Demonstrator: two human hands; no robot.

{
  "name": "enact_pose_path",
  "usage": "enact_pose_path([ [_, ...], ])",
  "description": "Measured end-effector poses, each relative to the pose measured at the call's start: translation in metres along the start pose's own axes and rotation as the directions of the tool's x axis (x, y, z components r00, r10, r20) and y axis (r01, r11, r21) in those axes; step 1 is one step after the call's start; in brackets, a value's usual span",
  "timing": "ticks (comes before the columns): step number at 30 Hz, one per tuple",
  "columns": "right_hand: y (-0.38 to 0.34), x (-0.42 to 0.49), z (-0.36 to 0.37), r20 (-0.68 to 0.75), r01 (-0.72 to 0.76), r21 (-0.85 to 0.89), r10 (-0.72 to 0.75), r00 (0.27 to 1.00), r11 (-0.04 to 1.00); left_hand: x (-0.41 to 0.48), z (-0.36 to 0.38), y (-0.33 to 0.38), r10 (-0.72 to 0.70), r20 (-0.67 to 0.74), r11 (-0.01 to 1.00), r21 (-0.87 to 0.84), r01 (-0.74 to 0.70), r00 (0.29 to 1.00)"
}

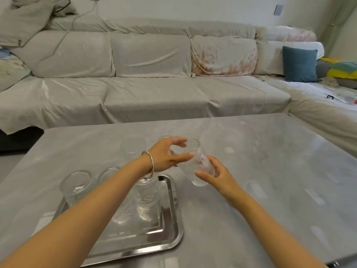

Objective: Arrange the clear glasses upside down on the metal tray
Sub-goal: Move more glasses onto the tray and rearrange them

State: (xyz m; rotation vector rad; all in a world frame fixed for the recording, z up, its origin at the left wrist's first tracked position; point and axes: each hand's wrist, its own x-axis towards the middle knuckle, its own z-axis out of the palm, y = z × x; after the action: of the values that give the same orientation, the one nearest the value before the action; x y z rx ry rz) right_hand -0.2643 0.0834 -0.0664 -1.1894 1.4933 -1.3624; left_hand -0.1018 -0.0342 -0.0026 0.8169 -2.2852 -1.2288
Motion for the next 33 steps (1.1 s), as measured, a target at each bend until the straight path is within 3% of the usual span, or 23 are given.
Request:
enact_pose_path([
  [6, -0.049, -0.015, 0.037, 0.049, 0.001, 0.088, -0.005, 0.999, 0.996, -0.056, -0.043, 0.017, -0.038, -0.092, 0.937, -0.35, 0.004, 0.995],
  [10, -0.083, -0.025, 0.07, 0.068, 0.083, 0.034, -0.086, 0.994, 0.996, -0.104, -0.078, 0.011, -0.09, -0.044, 0.866, -0.497, 0.056, 0.995],
  [16, -0.116, -0.033, 0.121, 0.16, 0.123, -0.039, -0.115, 0.98, 0.992, -0.166, -0.12, -0.009, -0.203, -0.027, 0.865, -0.473, 0.166, 0.979],
  [21, -0.128, -0.036, 0.171, 0.207, 0.11, 0.047, -0.118, 0.971, 0.993, -0.21, -0.142, -0.026, -0.163, 0.049, 0.895, -0.413, 0.169, 0.985],
  [29, -0.126, -0.045, 0.228, 0.318, 0.147, -0.066, -0.119, 0.941, 0.987, -0.247, -0.145, -0.058, -0.136, -0.071, 0.945, -0.31, 0.107, 0.988],
  [33, -0.11, -0.047, 0.239, 0.32, 0.085, -0.038, -0.069, 0.945, 0.996, -0.255, -0.137, -0.078, -0.139, -0.137, 0.94, -0.33, 0.087, 0.981],
])
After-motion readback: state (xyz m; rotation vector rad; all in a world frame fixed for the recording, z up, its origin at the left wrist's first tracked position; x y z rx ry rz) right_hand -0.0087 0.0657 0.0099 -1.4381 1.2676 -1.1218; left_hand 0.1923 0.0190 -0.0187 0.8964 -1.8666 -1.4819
